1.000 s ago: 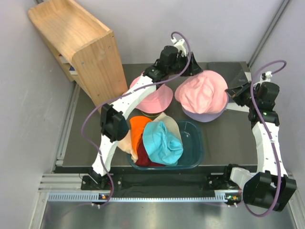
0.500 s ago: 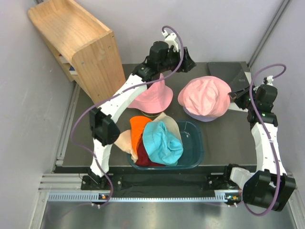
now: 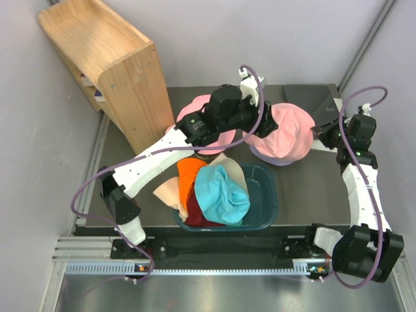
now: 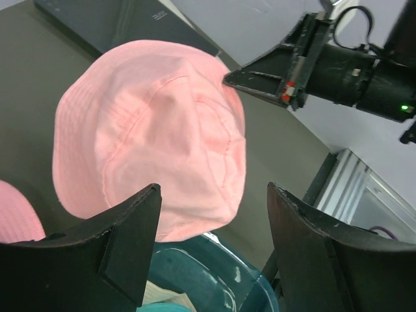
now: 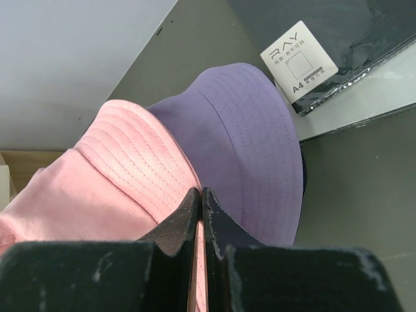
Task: Stack the hats
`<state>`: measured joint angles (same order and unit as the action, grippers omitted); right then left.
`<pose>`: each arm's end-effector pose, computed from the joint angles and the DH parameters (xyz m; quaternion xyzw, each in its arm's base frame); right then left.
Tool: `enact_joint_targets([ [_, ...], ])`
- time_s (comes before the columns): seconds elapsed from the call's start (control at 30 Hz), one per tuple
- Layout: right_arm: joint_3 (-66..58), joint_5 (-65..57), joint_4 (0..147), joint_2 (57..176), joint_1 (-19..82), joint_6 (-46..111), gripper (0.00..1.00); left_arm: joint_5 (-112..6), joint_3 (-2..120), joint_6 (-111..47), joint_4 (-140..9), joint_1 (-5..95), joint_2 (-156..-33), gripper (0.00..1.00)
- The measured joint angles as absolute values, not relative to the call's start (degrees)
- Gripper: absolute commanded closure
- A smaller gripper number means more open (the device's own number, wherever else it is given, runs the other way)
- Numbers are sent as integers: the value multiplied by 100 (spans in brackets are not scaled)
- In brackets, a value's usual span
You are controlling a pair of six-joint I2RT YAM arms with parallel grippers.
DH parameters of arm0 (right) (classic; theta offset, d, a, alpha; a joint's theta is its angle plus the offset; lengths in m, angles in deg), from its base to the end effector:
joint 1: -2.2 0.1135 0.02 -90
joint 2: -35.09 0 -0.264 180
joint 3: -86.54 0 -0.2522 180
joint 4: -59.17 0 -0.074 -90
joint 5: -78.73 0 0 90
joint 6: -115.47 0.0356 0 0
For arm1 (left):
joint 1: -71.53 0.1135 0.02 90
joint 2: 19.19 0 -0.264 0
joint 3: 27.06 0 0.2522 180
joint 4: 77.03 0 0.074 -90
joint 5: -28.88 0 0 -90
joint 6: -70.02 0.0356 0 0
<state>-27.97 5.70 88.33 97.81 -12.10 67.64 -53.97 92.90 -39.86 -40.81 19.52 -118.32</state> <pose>0.2426 -0.0511 0.3123 0.3291 0.7773 0.2472 0.4757 0.2446 -0.3203 0.4348 0.2560 0.7524 -0.3952 0.4606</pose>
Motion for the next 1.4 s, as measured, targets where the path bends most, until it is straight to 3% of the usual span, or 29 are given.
enact_joint_targets([
  [0.47, -2797, 568, 8837, 9768, -1178, 6668, 100, -5648, 9663, -3739, -3998, 1922, -12667, 29],
  [0.63, -2797, 570, 8840, 9733, -1167, 6646, 100, -5639, 9683, -3669, -3998, 1882, -12731, 38],
  [0.7, -2797, 570, 8842, 9718, -1156, 6642, 100, -5648, 9720, -3652, -4011, 1867, -12772, 48],
  [0.8, -2797, 568, 8842, 9709, -1140, 6635, 100, -5676, 9746, -3645, -4020, 1858, -12829, 74],
  [0.83, -2797, 570, 8842, 9709, -1140, 6633, 100, -5678, 9766, -3610, -4028, 1856, -12853, 95],
  [0.87, -2797, 570, 8842, 9709, -1140, 6626, 100, -5698, 9794, -3606, -4042, 1856, -12901, 100],
  [1.4, -2797, 570, 8883, 9602, -1140, 6600, 100, -5952, 10898, -3543, -3226, 1856, -13181, 100],
])
